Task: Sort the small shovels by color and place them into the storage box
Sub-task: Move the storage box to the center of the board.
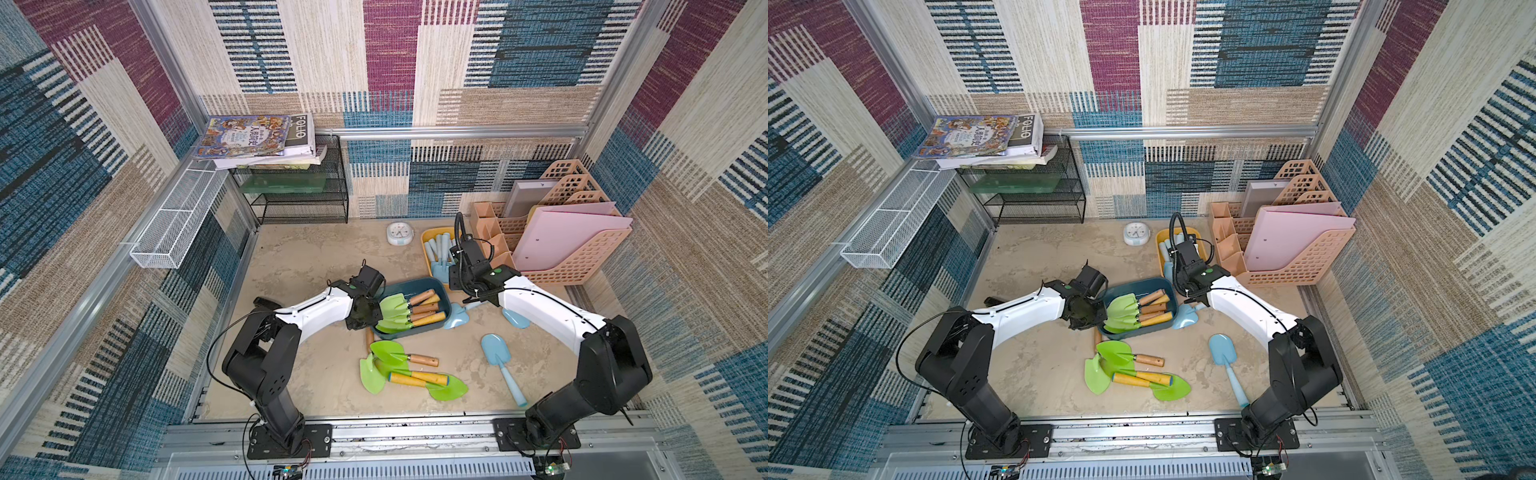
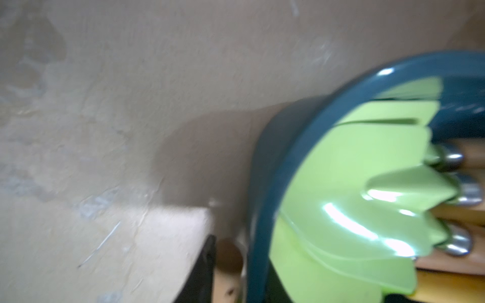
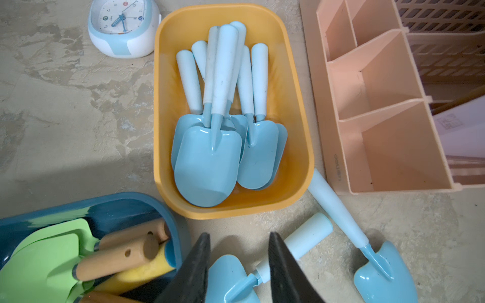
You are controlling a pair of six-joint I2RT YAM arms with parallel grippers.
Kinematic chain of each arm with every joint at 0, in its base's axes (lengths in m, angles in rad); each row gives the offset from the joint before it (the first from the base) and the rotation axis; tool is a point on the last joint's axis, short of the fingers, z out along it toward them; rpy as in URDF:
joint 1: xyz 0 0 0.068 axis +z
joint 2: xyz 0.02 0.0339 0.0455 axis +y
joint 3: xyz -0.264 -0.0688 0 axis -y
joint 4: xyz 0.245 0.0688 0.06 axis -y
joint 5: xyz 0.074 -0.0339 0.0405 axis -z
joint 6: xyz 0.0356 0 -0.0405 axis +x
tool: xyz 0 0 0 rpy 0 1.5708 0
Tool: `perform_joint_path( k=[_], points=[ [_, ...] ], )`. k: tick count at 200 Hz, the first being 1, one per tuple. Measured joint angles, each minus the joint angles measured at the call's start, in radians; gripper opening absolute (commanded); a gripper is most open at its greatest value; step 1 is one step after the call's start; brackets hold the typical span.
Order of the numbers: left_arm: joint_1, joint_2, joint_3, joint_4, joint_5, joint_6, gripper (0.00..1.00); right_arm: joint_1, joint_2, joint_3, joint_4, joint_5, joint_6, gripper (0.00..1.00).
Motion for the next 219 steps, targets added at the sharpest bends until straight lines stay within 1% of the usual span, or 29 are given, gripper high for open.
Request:
perform_joint_path(
  k=[36, 63, 93, 132, 158, 185, 201, 219],
  points=[
    [0.000, -0.033, 0.005, -0.047, -0.044, -0.051, 0.00, 0.000, -0.018, -0.028, 0.023, -0.004, -0.015, 0.40],
    [0.003, -0.080, 0.003, -0.087, -0.102, -0.120, 0.00, 0.000, -0.032, -0.047, 0.041, -0.008, -0.028, 0.40],
    [0.007, -0.110, -0.010, -0.118, -0.162, -0.211, 0.00, -0.005, -0.051, -0.064, 0.053, -0.020, -0.041, 0.40],
    [0.014, -0.111, -0.040, -0.102, -0.188, -0.354, 0.00, -0.017, -0.083, -0.076, 0.071, -0.039, -0.054, 0.40],
    [0.018, -0.092, -0.047, -0.075, -0.212, -0.457, 0.00, -0.018, -0.103, -0.084, 0.074, -0.061, -0.056, 0.40],
    [0.024, -0.046, -0.019, -0.034, -0.233, -0.541, 0.00, -0.018, -0.114, -0.089, 0.080, -0.080, -0.056, 0.40],
    [0.026, 0.006, 0.018, -0.007, -0.222, -0.584, 0.00, -0.020, -0.114, -0.090, 0.083, -0.087, -0.058, 0.40],
    [0.025, 0.086, 0.098, 0.020, -0.207, -0.620, 0.00, -0.024, -0.115, -0.091, 0.085, -0.095, -0.060, 0.40]
  ],
)
